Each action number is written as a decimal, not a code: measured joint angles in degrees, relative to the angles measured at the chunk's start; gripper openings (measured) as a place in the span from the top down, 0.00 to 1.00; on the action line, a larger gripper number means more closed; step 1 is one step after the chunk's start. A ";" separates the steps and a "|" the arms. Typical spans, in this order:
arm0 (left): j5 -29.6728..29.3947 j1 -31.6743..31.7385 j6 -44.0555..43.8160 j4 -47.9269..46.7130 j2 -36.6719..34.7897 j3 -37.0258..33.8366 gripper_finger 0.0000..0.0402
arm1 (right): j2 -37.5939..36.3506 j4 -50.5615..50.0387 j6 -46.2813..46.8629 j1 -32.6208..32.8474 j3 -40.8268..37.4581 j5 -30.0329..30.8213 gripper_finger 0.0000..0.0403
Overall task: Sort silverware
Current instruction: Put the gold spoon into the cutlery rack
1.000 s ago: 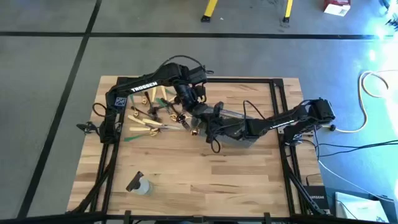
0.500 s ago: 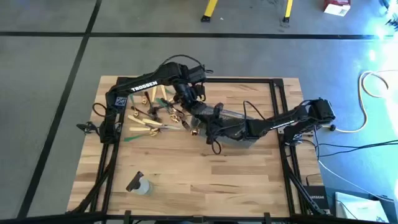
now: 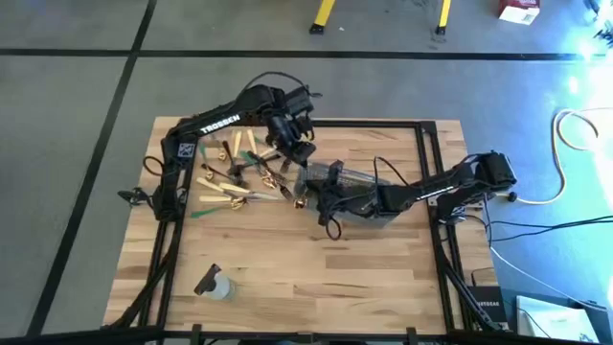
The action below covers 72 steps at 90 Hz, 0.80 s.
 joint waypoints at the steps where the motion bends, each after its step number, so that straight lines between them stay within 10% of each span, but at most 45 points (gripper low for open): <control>1: 0.00 0.17 0.25 0.04 -0.07 0.00 0.56 | -0.02 -0.10 0.21 -0.01 0.00 -0.06 1.00; 24: -3.66 4.20 7.18 5.41 -7.77 0.10 0.55 | -5.91 -5.33 3.66 -0.87 -3.60 -1.84 1.00; 48: -22.31 4.59 10.96 4.02 -15.30 0.15 0.56 | -13.47 -2.15 7.00 -0.91 -6.31 -7.18 1.00; 72: -39.17 2.15 16.90 5.09 -16.45 0.04 0.82 | -16.21 0.11 17.57 -1.46 -6.47 -8.51 1.00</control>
